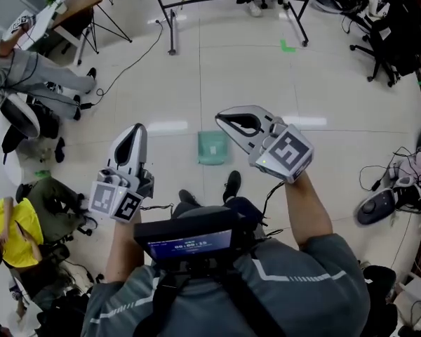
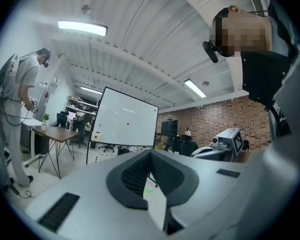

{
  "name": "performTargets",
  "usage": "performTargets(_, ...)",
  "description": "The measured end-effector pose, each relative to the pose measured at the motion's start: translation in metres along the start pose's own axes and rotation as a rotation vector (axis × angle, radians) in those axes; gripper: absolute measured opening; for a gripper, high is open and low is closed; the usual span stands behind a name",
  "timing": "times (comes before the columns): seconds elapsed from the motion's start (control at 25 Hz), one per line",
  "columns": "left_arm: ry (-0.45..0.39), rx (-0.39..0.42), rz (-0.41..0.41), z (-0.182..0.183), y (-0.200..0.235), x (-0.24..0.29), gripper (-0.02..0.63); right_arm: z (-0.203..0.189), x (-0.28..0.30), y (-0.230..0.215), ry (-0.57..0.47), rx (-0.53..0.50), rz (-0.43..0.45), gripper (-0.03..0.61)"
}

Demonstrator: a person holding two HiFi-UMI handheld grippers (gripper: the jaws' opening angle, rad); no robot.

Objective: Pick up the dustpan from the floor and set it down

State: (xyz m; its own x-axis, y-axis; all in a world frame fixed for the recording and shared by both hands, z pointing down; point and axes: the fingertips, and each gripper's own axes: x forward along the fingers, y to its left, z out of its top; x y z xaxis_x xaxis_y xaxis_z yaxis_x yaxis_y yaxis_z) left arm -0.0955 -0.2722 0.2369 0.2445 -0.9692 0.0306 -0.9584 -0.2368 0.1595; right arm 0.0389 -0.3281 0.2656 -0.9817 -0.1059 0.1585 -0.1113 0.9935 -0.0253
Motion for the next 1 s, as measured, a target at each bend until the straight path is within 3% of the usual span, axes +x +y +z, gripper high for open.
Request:
performTargets(0.28, -0.026, -0.006, -0.004, -0.010, -0.004, -0.120, 0.023, 0.002, 0.008, 0.109, -0.017, -0.005, -0.031, 0.014)
performTargets(0.48, -0.048, 0.011, -0.080, -0.029, -0.002, -0.266, 0.023, -0.003, 0.027, 0.247, -0.033, -0.013, -0.123, 0.014)
performTargets(0.76, -0.087, 0.003, -0.206, -0.020, 0.026, -0.444, 0.023, 0.009, 0.063, 0.424, -0.038, 0.007, -0.285, 0.014)
performTargets(1.0, -0.102, -0.016, -0.276, -0.018, -0.025, -0.530, 0.023, 0.019, 0.019, 0.545, -0.023, -0.044, -0.341, 0.014)
